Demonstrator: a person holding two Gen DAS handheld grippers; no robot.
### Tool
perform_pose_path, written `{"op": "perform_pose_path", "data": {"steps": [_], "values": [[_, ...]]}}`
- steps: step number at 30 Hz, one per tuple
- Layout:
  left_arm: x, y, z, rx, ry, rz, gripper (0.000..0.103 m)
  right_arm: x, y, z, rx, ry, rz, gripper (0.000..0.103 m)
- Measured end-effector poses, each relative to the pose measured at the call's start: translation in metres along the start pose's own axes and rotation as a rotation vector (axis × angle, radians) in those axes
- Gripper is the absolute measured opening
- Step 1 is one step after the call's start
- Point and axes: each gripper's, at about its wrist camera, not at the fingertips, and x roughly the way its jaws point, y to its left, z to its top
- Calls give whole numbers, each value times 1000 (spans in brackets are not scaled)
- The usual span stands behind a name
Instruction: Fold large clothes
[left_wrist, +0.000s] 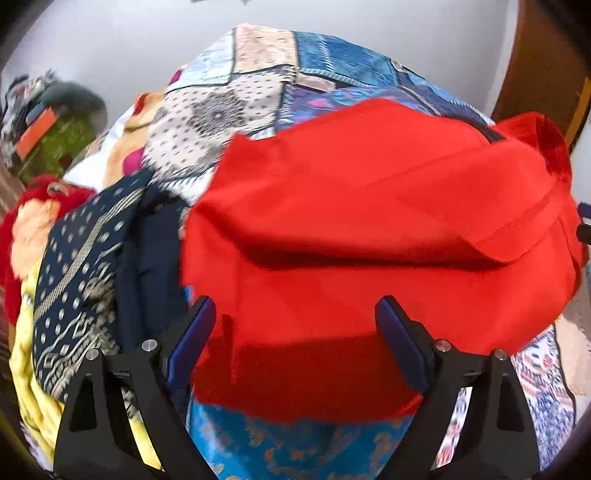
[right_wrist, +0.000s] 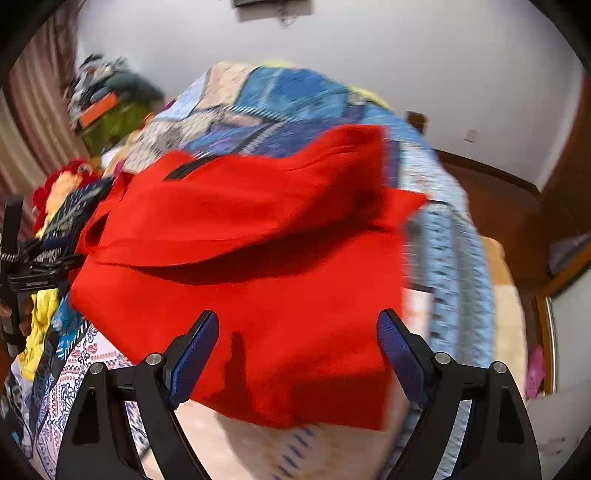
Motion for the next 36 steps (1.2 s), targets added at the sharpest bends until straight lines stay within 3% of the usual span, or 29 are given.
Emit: {"op": "perform_pose_path", "data": {"steps": [3,7,11,14,17,22,26,30,32,34,36], "values": [[13,-10,15,4,-21,29,91,24,23,13,-44,14,-20,86],[25,0,53,-77,-74,40,94,51,32,49,-35,-17,-51,86],[47,25,98,-156,-60,123,94,60,13,98,55,-77,-129,86],[46,50,124,-224,-85,219,94,55,-5,125,117,-138,-259,86],[27,71,137,-255,-135,279,94,42,-16,130,138,-152,-230,86],[-4,80,125,-254,-155,194,94,20,2,113,91,-143,-84,86],[-22,54,95,-140,-126,100,94,12,50,90,-14,-120,-22,86],[-35,31,55,-84,-81,-7,95,18,93,64,-124,-79,5,86],[-38,24,32,-96,-50,-67,95,32,111,47,-192,-25,-29,86],[-40,22,6,-122,-16,-116,95,40,115,34,-216,0,-55,86],[-41,22,-14,-152,5,-138,95,38,107,23,-190,-2,-25,87]]}}
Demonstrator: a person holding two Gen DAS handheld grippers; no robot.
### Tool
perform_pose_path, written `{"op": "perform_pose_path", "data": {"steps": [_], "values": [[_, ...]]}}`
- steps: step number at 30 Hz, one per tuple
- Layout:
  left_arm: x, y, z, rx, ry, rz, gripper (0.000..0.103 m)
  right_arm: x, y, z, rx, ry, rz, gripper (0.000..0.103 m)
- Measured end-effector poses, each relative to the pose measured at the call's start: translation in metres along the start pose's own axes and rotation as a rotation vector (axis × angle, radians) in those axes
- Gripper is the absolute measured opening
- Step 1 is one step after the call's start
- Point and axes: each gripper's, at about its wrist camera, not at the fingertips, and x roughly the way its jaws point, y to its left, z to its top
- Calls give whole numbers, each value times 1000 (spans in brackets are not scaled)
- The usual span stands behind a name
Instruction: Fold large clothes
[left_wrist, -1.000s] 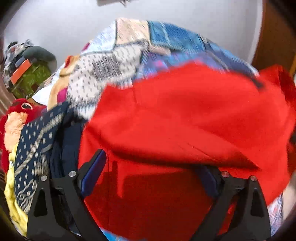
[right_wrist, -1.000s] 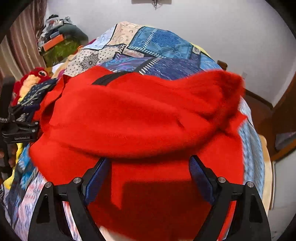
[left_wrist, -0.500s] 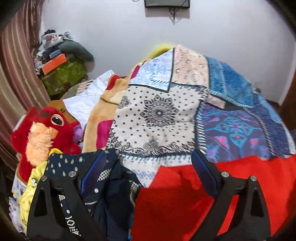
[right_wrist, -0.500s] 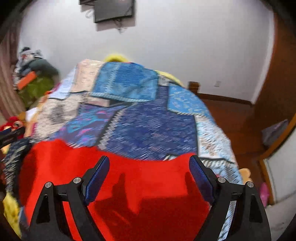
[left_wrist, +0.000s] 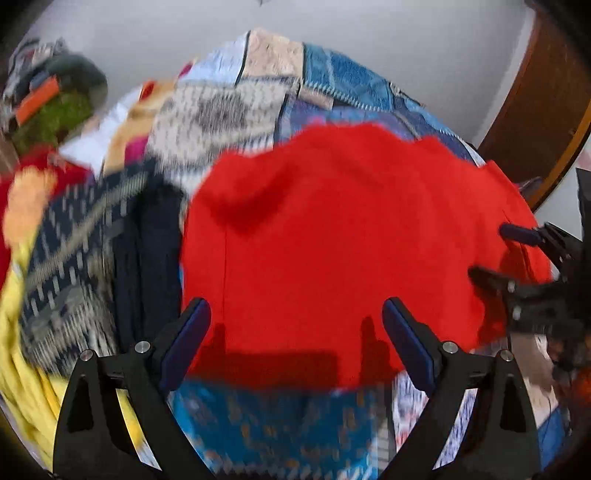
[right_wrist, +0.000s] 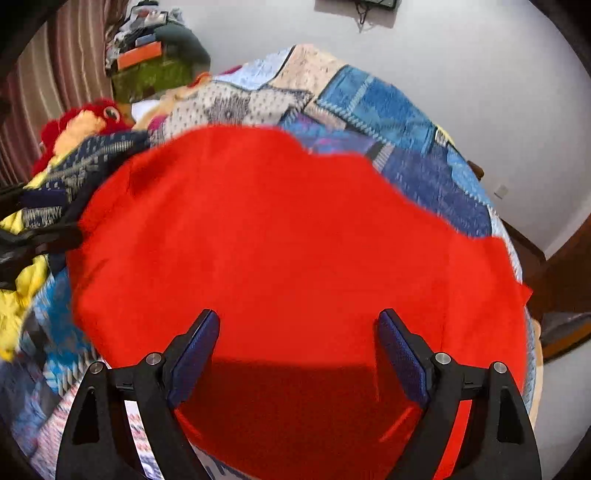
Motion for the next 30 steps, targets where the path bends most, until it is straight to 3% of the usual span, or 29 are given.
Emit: {"op": "perform_pose_path", "data": {"steps": [2,4,6,8,15,18,23,26,29,30], "values": [[1,8,-20,-46,27,-31,95,-6,-20,-10,88,11,74,94],[4,17,-39,-104,57,-58,95,-10,-40,-18,154,38,89,98],[6,25,-53,-166,66,-37,95,-10,-55,-25,165,75,35,98],[7,32,-63,-232,61,-65,95,-6,-74,-38,135,127,-66,98],[31,47,-80,-491,93,-376,95,-31,-122,-77,178,165,-186,99],[48,51,-78,-570,100,-452,95,-46,-141,-91,243,152,-146,98],[67,58,-61,-623,32,-476,97,-67,-154,-106,376,125,-108,99],[77,56,-44,-594,-4,-439,96,-73,-148,-105,375,102,-108,99],[88,53,-27,-563,-28,-364,85,-76,-141,-98,357,77,-109,99],[94,55,-20,-582,-37,-361,76,-76,-140,-95,350,72,-107,99]]}}
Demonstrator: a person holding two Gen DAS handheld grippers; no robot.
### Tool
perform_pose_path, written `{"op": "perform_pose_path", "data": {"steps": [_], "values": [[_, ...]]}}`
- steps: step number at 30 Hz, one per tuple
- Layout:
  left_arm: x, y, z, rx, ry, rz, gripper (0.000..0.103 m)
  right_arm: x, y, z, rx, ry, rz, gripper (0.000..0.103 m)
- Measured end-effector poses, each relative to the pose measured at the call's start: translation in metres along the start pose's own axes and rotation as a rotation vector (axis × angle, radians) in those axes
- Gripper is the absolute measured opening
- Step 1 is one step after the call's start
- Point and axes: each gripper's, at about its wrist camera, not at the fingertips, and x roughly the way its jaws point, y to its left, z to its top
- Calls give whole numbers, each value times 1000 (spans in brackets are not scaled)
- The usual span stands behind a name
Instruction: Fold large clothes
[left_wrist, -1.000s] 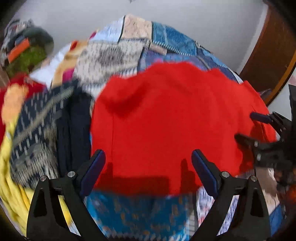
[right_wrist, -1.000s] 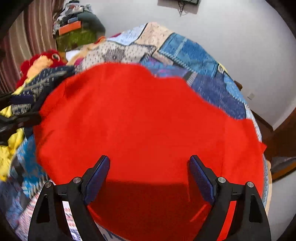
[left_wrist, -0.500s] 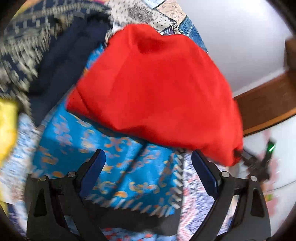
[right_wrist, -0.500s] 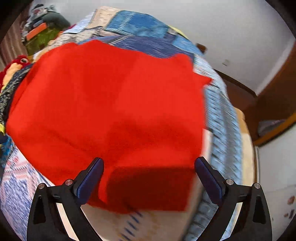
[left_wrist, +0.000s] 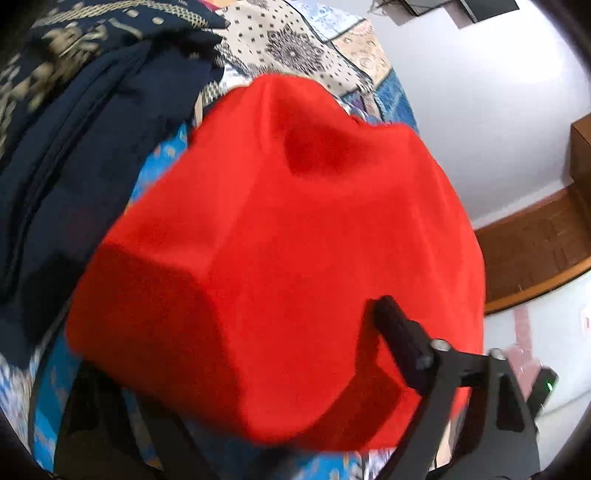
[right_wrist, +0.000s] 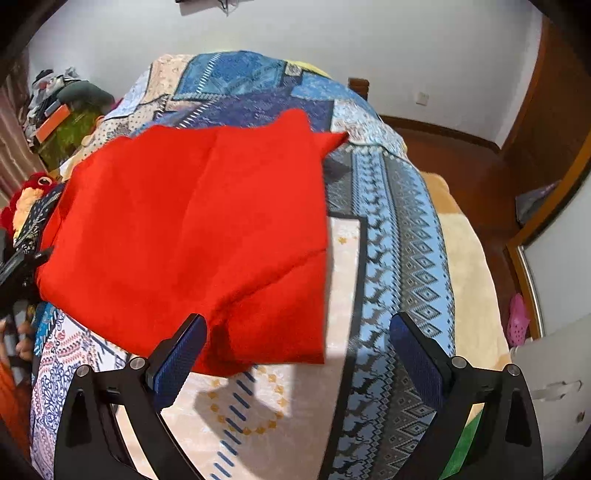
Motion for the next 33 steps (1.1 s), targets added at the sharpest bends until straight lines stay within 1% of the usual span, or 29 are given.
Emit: {"op": "perform_pose_path", "data": {"steps": [1,2,3,4,6,7,8,10,12,14,16,19,21,22,23,24,25,26,27,28,29,31,33], "values": [[3,1,5,-23,-7,-12,63,-2,6,3,-12,-8,2,99],[8,4,11,-56,-17,-33,58,-5,12,5,-26,-18,2,99],[8,8,19,-86,-31,-35,50,-5,15,7,-34,-24,3,99],[9,8,27,-100,-48,-32,38,-9,22,10,-49,-36,3,99],[0,7,32,-101,-102,8,15,-13,33,13,-71,-51,-2,99],[-4,4,34,-98,-124,7,12,-16,39,15,-88,-59,-6,99],[-7,1,36,-90,-141,8,11,-19,48,18,-111,-71,-7,99],[-29,-14,33,-16,-209,31,9,-22,64,26,-151,-90,-9,99],[-51,-22,30,27,-246,29,9,-25,85,34,-191,-119,-8,99],[-74,-35,31,72,-288,30,8,-24,105,43,-214,-139,12,99],[-98,-49,30,131,-339,47,6,-21,126,50,-226,-146,47,99],[-126,-66,27,207,-401,84,6,-8,164,58,-230,-139,130,99],[-142,-73,23,245,-432,112,6,10,193,62,-240,-103,186,99],[-145,-75,23,251,-436,122,6,16,203,60,-248,-85,196,99],[-150,-77,23,253,-437,129,6,32,221,58,-268,-42,206,99],[-152,-78,23,256,-435,137,6,41,230,55,-282,-15,212,99],[-151,-79,23,263,-432,147,6,57,245,49,-308,41,224,99],[-145,-81,24,273,-422,157,6,65,253,44,-319,52,211,101],[-139,-84,24,289,-407,181,6,70,258,38,-335,43,194,103],[-132,-86,23,309,-399,203,6,69,265,30,-377,8,153,103],[-128,-89,21,323,-393,212,6,68,268,26,-411,-2,139,103],[-119,-101,19,352,-389,207,6,63,268,22,-478,15,153,103],[-116,-119,17,386,-398,195,6,53,250,20,-452,32,190,103]]}}
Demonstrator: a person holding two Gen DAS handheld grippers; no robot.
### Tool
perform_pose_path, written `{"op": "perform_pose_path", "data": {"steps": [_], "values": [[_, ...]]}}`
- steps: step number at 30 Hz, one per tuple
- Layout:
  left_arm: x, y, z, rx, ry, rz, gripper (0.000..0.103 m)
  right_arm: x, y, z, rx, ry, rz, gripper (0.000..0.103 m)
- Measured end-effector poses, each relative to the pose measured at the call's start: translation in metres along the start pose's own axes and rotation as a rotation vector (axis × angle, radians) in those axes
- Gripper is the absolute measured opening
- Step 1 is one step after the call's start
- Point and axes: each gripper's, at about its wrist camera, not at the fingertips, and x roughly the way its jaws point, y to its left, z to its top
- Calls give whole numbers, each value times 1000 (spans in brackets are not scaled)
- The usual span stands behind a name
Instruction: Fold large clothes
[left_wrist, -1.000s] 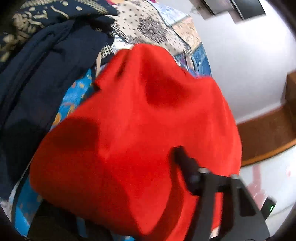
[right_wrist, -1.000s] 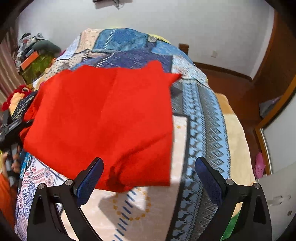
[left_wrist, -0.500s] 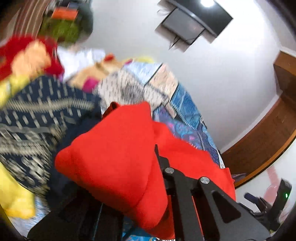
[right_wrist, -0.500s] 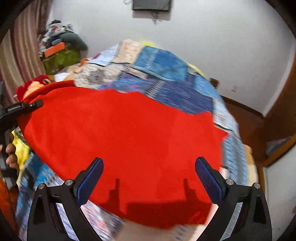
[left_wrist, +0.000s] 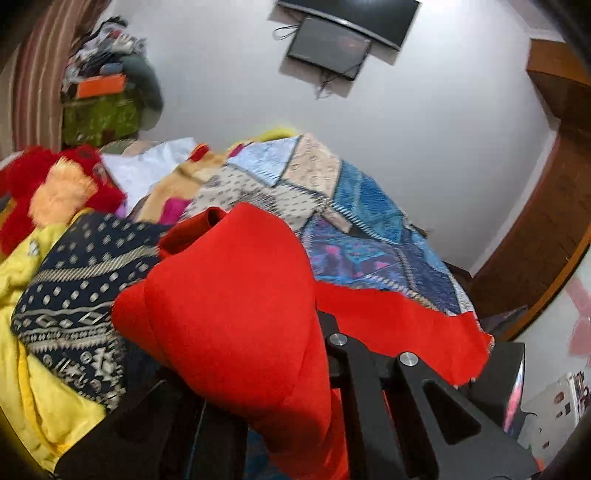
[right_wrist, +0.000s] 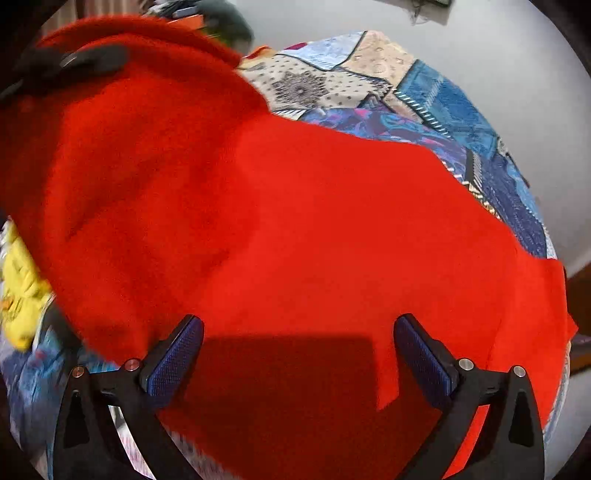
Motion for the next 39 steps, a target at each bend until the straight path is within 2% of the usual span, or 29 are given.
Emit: {"op": "perform_pose_path", "data": {"steps": [4,7,11,12,14,16,18,20,23,26,27,28,30,34,37,39], "values": [[-5,-51,10,89,-30,-62,5,-45,-64,-39,204,-24,123,103],[-4,-111,14,194,-46,-112,5,-75,-110,-70,341,-54,82,103],[-1,-189,2,334,-55,-197,4,-126,-174,-125,478,-99,-28,103],[0,-216,-10,397,-55,-222,5,-135,-181,-134,497,-106,-48,103],[2,-247,-31,474,-38,-281,5,-155,-203,-161,551,-122,-101,103],[11,-275,-65,580,29,-338,4,-172,-220,-183,605,-134,-130,103],[24,-294,-109,711,117,-342,4,-182,-234,-199,653,-142,-144,103],[43,-299,-145,790,239,-318,5,-191,-242,-214,695,-150,-139,103],[70,-284,-179,804,419,-286,6,-193,-242,-222,716,-145,-114,103],[63,-267,-184,815,461,-308,13,-192,-235,-222,711,-150,-75,103],[57,-262,-180,807,472,-324,27,-191,-231,-222,706,-151,-67,103],[48,-255,-173,789,495,-347,53,-190,-228,-218,697,-151,-58,103],[34,-244,-162,761,490,-372,82,-187,-223,-214,685,-152,-45,103],[0,-212,-133,729,427,-361,89,-179,-211,-188,661,-183,27,103],[-10,-192,-108,697,353,-268,97,-166,-203,-166,645,-190,88,103],[-5,-182,-95,679,317,-189,97,-149,-198,-154,647,-167,117,103]]}}
